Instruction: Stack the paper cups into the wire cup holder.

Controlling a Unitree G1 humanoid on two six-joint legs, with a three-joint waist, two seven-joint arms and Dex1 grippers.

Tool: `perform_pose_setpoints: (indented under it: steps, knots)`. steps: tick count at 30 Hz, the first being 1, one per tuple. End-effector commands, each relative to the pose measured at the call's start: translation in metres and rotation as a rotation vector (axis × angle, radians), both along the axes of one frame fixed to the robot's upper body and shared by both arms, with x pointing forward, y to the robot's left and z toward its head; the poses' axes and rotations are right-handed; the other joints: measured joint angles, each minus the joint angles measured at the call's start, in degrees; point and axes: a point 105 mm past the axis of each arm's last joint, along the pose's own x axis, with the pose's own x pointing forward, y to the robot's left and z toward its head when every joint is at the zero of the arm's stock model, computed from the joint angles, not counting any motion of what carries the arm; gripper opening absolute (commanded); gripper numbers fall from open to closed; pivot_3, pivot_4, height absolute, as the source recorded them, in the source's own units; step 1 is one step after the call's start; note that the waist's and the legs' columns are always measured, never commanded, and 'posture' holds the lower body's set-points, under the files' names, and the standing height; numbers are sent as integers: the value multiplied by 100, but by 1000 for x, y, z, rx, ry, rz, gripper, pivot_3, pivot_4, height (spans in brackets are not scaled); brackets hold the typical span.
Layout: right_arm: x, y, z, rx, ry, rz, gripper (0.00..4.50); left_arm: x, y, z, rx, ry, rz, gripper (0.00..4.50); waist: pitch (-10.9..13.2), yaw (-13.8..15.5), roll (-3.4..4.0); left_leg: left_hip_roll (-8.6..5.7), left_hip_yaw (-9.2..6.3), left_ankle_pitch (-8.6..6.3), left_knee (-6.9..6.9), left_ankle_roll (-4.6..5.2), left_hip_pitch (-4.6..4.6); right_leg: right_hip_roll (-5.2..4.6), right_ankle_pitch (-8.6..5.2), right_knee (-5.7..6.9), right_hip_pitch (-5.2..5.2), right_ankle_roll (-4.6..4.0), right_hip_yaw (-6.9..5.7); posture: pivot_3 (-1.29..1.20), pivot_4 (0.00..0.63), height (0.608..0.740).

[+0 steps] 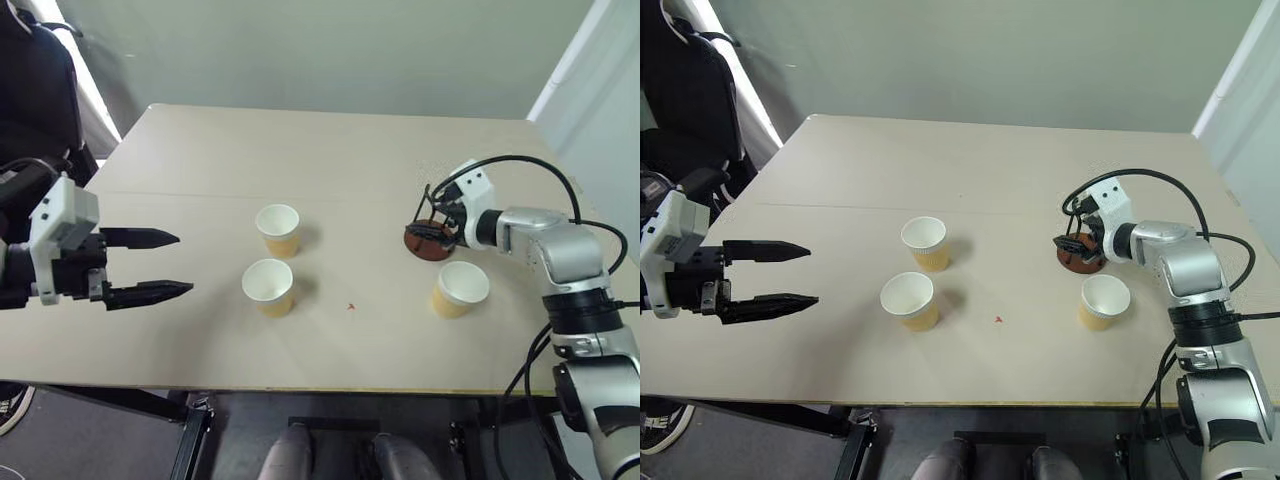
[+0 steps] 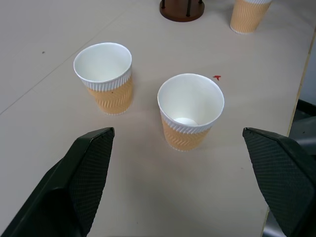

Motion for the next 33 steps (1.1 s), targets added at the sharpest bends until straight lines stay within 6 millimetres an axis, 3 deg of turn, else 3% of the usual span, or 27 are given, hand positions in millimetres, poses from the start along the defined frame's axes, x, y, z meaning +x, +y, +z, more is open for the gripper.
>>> perform_pose_setpoints:
  steps: [1, 7, 9, 10, 14, 16, 20, 26, 33]
  knots:
    - [3, 1, 20, -2, -78, 4, 2846, -3, -1, 11, 8, -46, -1, 4500, 0, -1, 0, 0, 0, 0, 0, -1, 0, 0, 0, 0, 0, 0, 0, 0, 150, 740]
    - [2, 2, 28, 9, -102, 41, 594, -3, -1, 11, 7, -48, 3, 4500, 0, -6, 0, 0, 0, -2, 0, -6, 0, 0, 0, 0, 0, -1, 0, 0, 150, 740]
    - [-12, 16, 35, 28, -125, 183, 23, -3, -1, 12, 5, -49, 3, 4500, 0, -5, 0, 0, 0, -4, 0, -9, 0, 0, 1, 0, 0, -2, 0, 0, 150, 740]
    - [-18, 21, 37, 33, -132, 240, 23, -3, -1, 12, 5, -49, 2, 4500, 0, -5, 0, 0, 0, -4, -1, -11, -3, 0, 1, 1, -4, -2, 0, 0, 150, 740]
    - [-80, 65, 61, 142, -168, 676, 23, -1, -1, 12, 5, -48, -2, 4500, 0, -20, 0, 1, 2, 7, -1, -31, -18, 1, -2, -1, -14, -4, -3, 0, 150, 740]
    - [-101, 79, 64, 162, -142, 818, 23, 1, -2, 13, 5, -49, -7, 4500, -2, -31, -3, 1, 4, 21, -1, -54, -23, 3, -3, -4, -17, -3, -3, 0, 150, 740]
    - [-123, 91, 54, 128, -74, 982, 23, 3, -5, 13, 3, -46, -21, 4500, -3, -42, -6, 0, 3, 29, 3, -53, -24, 4, -2, -13, -11, 0, -2, 0, 150, 740]
    - [-135, 95, 22, -59, 26, 1175, 23, 3, -9, 12, 0, -44, -33, 4500, -3, -41, -5, 1, -3, 25, 3, -6, -19, 4, 5, 0, -10, -4, -3, 0, 150, 740]
    - [-124, 96, 4, -197, 1, 1255, 23, -5, -7, 11, -2, -40, -11, 4500, -3, -64, -6, 2, -4, 24, 3, 4, -13, 4, 9, 4, -9, -10, -4, 0, 150, 740]
